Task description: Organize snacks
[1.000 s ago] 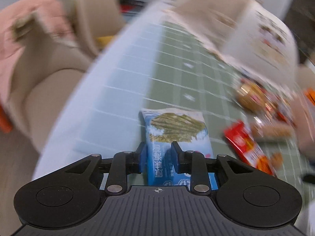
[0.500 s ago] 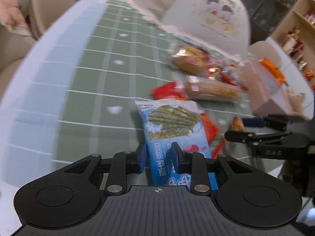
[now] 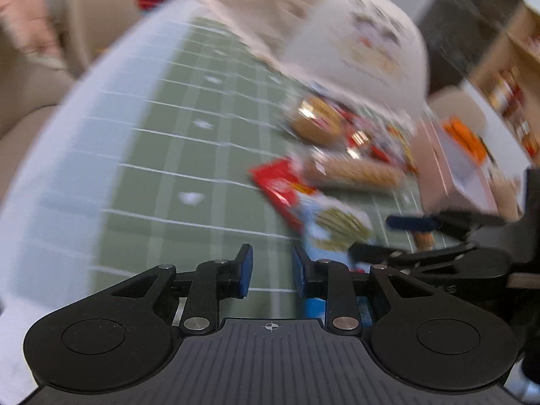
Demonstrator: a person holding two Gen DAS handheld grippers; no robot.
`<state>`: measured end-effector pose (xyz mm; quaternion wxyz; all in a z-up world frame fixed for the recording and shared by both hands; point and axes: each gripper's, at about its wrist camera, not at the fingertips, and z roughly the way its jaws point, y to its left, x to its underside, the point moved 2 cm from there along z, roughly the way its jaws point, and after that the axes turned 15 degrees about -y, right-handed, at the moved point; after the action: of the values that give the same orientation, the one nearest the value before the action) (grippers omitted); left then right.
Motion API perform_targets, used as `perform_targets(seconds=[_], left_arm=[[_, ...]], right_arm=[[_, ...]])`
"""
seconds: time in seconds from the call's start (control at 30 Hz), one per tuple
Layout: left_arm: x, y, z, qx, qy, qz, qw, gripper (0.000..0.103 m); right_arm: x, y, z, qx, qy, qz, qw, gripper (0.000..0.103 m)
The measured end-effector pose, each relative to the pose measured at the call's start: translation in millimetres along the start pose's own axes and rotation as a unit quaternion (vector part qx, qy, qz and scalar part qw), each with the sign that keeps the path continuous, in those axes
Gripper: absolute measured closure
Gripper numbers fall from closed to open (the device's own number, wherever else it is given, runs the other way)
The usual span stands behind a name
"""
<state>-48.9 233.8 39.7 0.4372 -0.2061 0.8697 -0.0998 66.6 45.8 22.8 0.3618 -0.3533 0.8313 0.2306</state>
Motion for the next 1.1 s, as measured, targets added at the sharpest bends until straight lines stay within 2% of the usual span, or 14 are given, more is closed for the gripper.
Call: perform_targets(seconds=[0.1,0.17,0.27,0.37,0.43,0.53,0.6,0.67,0.73,0.8,0.87,0.9,1.0,1.1], left_arm=[[-4,21,-16,-0.027,-0.020,-0.054,0.9980,0.074],[-3,27,-22,-0.042,-0.026,-0.068,0.9965,0.074],[0,23,-19,-0.048,-0.024,-0.078,0.9955,0.074],[1,10,0,-0.045,-0.008,-0.083,0.9955,0.074],[1,3,14,-0.062,-0.002,-0.095,0.9935,0.074],[-3,-13,39,-0.076,-0.011,-0.097,0.9923,0.074],[-9,-29,60,-0.076,-0.017,-0.074,0.9941,0.074],[-11,-44,77,-0.071,-0.010,-0.055,0.9959,0.074],[-12,-63,95,-0.052,-0.002,-0.023,0.9984,0.072],[-14,-84,112,-0.037,-0.003,0.037,0.9986,0.060],[-16,-98,124,-0.003,-0.009,0.080,0.9967,0.060],[-17,-101,126,0.000,-0.010,0.088,0.9960,0.060],[-19,-101,111,-0.023,-0.018,0.086,0.9958,0.062],[-13,-80,83,-0.053,-0.019,0.014,0.9983,0.062]], right_arm=[[-15,19,15,0.008,-0.021,0.005,1.000,0.021],[-16,30,20,0.020,-0.018,-0.001,1.000,0.020],[-3,45,15,0.003,0.006,-0.027,1.000,0.020],[21,47,-9,0.007,0.011,-0.060,0.998,0.020],[40,35,-29,0.025,0.008,-0.072,0.997,0.019],[63,5,-58,0.092,0.003,-0.077,0.993,0.018],[72,-20,-77,0.136,0.006,-0.054,0.989,0.017],[77,-43,-95,0.160,0.007,-0.010,0.987,0.018],[82,-61,-114,0.166,0.001,0.040,0.985,0.018],[88,-74,-130,0.163,-0.005,0.086,0.983,0.018],[92,-78,-140,0.164,-0.009,0.113,0.980,0.018],[94,-79,-143,0.169,-0.009,0.118,0.979,0.018],[98,-84,-150,0.184,-0.014,0.122,0.975,0.018],[97,-88,-156,0.189,-0.032,0.131,0.973,0.018]])
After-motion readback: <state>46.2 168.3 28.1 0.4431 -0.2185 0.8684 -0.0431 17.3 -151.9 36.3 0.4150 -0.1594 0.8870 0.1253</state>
